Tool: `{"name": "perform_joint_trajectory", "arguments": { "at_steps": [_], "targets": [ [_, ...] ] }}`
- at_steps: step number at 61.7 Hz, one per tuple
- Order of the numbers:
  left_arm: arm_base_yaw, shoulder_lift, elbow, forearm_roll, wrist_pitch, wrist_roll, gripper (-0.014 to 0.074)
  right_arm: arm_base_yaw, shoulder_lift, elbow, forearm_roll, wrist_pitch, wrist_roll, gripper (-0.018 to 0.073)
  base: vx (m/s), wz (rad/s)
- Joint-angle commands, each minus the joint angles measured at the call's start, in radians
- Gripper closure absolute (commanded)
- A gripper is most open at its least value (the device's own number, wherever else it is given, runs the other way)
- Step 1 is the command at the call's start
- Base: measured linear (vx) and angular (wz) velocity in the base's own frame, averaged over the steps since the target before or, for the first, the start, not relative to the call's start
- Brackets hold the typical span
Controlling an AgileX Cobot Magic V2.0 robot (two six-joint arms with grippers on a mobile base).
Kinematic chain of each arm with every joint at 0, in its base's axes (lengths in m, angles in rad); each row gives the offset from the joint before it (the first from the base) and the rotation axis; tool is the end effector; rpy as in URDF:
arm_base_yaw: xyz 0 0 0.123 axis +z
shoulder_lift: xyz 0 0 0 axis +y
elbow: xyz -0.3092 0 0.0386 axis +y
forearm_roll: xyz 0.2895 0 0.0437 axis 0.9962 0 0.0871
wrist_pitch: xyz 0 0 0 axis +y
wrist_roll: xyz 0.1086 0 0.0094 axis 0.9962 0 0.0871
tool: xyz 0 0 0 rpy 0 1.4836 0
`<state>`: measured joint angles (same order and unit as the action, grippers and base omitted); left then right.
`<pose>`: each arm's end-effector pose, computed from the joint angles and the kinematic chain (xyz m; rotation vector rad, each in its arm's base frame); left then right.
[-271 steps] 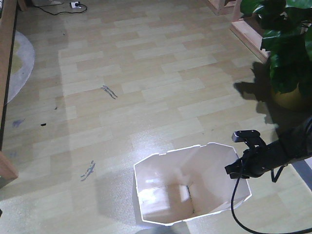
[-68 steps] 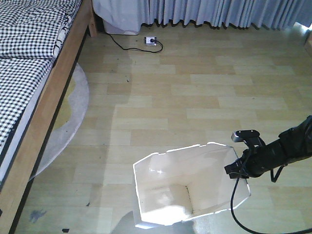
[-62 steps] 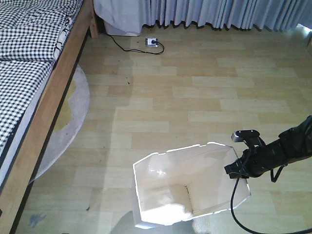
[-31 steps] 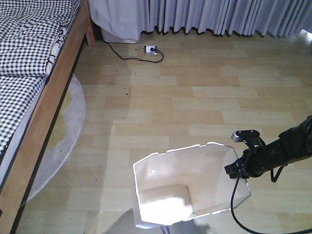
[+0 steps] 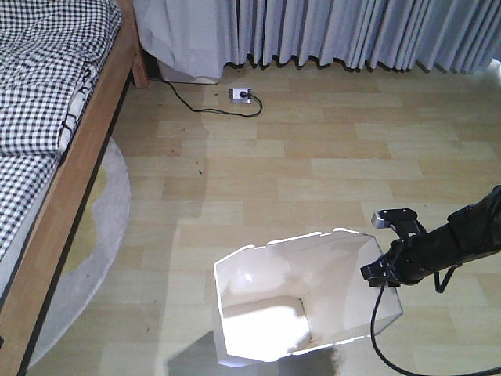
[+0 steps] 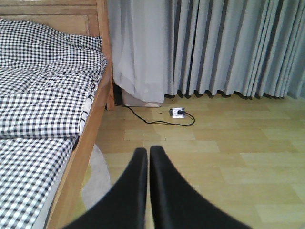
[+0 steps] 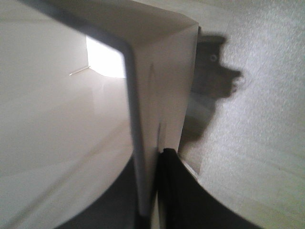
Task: Move trash bin to bedside with robot
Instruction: 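Carry the bin in the right gripper while driving toward the bed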
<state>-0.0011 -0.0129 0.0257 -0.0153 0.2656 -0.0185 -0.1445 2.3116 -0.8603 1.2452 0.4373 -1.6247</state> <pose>0.0874 -0.0005 0.1768 -0.0254 1.7619 -0.0285 0.3238 -0.0028 -0.0568 -0.4051 2.8919 0.5648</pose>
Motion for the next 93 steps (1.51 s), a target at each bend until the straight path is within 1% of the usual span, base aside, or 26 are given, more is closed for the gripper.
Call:
{"name": "perform_joint_trajectory", "arguments": {
  "at_steps": [1, 93],
  "targets": [
    [-0.002, -0.014, 0.019, -0.004, -0.069, -0.004, 0.0603, -0.006, -0.072, -0.011, 0.042, 0.188, 0.007, 0.0566, 0.27, 0.01],
    [-0.002, -0.014, 0.019, -0.004, -0.069, -0.004, 0.0603, -0.006, -0.072, -0.011, 0.042, 0.187, 0.007, 0.0566, 0.24, -0.01]
  ]
}}
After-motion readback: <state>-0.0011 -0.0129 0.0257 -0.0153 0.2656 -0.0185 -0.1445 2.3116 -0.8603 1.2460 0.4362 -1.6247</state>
